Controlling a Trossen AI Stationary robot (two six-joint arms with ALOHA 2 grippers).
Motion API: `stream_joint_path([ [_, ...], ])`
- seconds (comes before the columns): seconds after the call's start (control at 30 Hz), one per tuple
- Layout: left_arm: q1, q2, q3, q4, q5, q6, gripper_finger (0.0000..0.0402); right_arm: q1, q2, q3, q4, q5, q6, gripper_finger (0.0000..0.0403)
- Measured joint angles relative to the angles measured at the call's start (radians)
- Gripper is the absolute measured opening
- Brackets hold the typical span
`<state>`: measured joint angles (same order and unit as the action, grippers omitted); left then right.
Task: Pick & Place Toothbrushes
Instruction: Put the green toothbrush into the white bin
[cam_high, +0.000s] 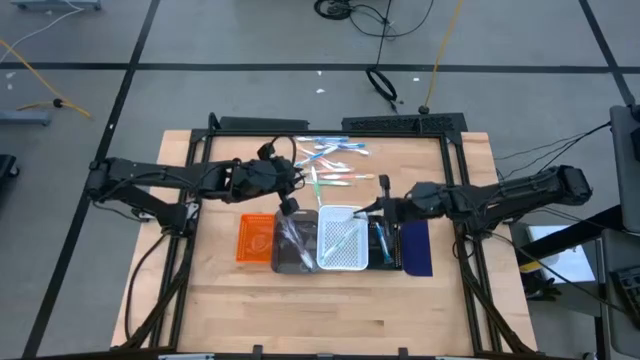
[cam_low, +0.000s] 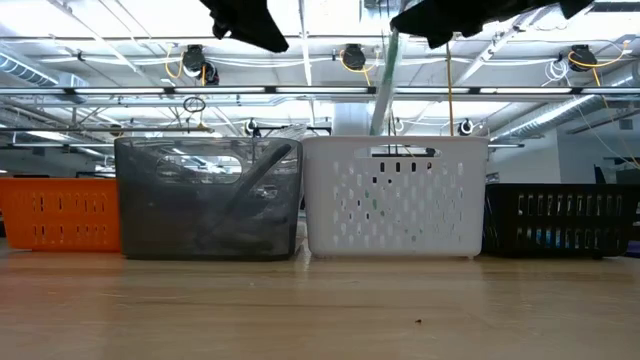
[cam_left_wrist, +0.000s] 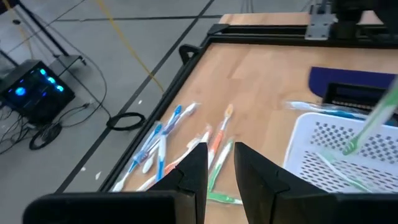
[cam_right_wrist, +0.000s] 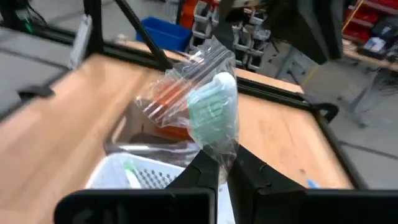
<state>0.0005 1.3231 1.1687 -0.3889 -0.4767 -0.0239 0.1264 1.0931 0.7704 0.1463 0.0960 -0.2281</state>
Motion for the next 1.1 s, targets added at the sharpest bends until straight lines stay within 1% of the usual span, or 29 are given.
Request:
stream_joint_path([
  [0.13,0.032,0.0,0.0,-0.011,0.0,-0.015,0.0081,0.06,0.038,0.0,-0.009,0.115,-0.053,0.0004],
  [0.2,0.046,0.0,0.0,-0.011,-0.001,-0.016,0.0081,0.077,0.061,0.001,-0.005,0.142,-0.07,0.0004],
  [0.3,0.062,0.0,0.0,-0.014,0.002,-0.019,0.0081,0.09,0.097,0.001,-0.007,0.15,-0.077,0.0004],
  [0.47,0.079,0.0,0.0,-0.014,0.013,-0.041,0.0081,0.093,0.154,0.02,-0.033,0.219,-0.088,0.0004],
  [0.57,0.086,0.0,0.0,-0.022,0.013,-0.043,0.0081,0.093,0.19,0.054,-0.056,0.222,-0.1,0.0004],
  [0.7,0.091,0.0,0.0,-0.029,0.013,-0.05,0.0081,0.093,0.247,0.111,-0.136,0.222,-0.108,0.0004],
  [0.83,0.092,0.001,0.0,-0.03,0.014,-0.056,0.0081,0.092,0.303,0.16,-0.202,0.268,-0.111,0.0004],
  [0.97,0.092,0.001,0.0,-0.039,0.015,-0.058,0.0081,0.092,0.334,0.174,-0.213,0.269,-0.126,0.0005],
  [1.03,0.093,0.001,0.0,-0.04,0.015,-0.062,0.0081,0.092,0.334,0.174,-0.225,0.266,-0.132,0.0016],
  [1.1,0.097,0.001,0.0,-0.044,0.016,-0.064,0.0081,0.092,0.333,0.174,-0.227,0.266,-0.125,0.0036],
])
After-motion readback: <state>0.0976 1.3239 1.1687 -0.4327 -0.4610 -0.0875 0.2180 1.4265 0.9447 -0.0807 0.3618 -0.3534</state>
